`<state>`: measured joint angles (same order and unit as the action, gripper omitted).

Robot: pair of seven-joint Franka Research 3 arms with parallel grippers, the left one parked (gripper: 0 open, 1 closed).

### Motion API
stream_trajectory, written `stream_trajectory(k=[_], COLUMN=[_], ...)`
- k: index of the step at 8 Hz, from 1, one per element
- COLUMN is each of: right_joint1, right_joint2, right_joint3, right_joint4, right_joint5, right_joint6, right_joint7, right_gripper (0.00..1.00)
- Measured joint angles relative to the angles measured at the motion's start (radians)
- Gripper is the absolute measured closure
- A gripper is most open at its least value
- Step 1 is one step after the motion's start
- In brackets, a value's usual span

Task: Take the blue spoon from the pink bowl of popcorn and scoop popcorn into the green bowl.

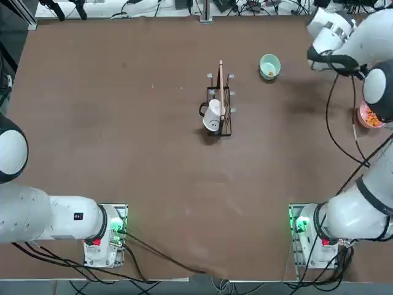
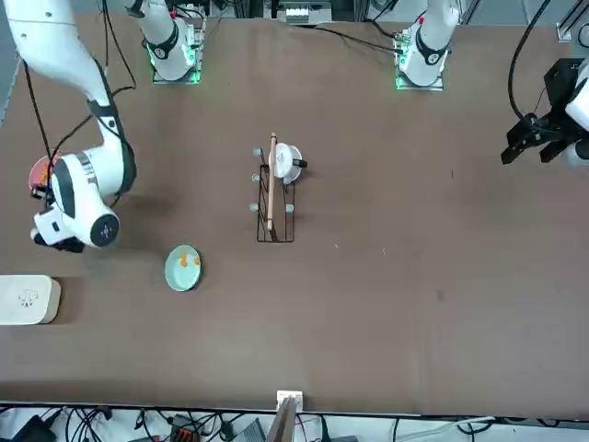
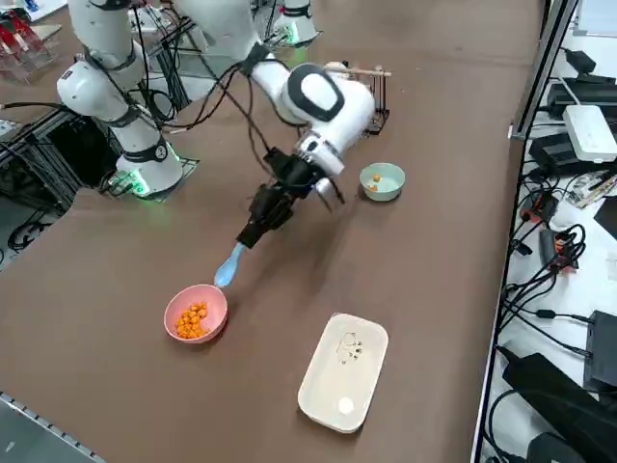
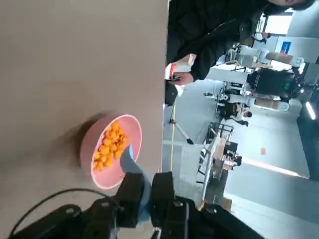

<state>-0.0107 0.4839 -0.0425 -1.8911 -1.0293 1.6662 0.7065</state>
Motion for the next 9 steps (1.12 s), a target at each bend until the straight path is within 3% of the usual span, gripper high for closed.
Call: stream_trajectory(k=[3, 5, 7, 9], right_joint1=[-0.045, -0.093, -0.130, -0.129], right_joint2=[-0.020, -0.016, -0.005, -0.011], right_joint3=[0.000, 0.000, 0.000, 0.014], right_joint4=[-0.145, -0.191, -0.196, -0.193], right_joint5=[-0.080, -0.127, -0.150, -0.147], right_joint6=[0.105, 0.162, 0.199, 0.201], right_joint7=[0.170, 0.203, 0.203, 0.203], right_gripper=[0.88, 0.85, 0.52, 0.13])
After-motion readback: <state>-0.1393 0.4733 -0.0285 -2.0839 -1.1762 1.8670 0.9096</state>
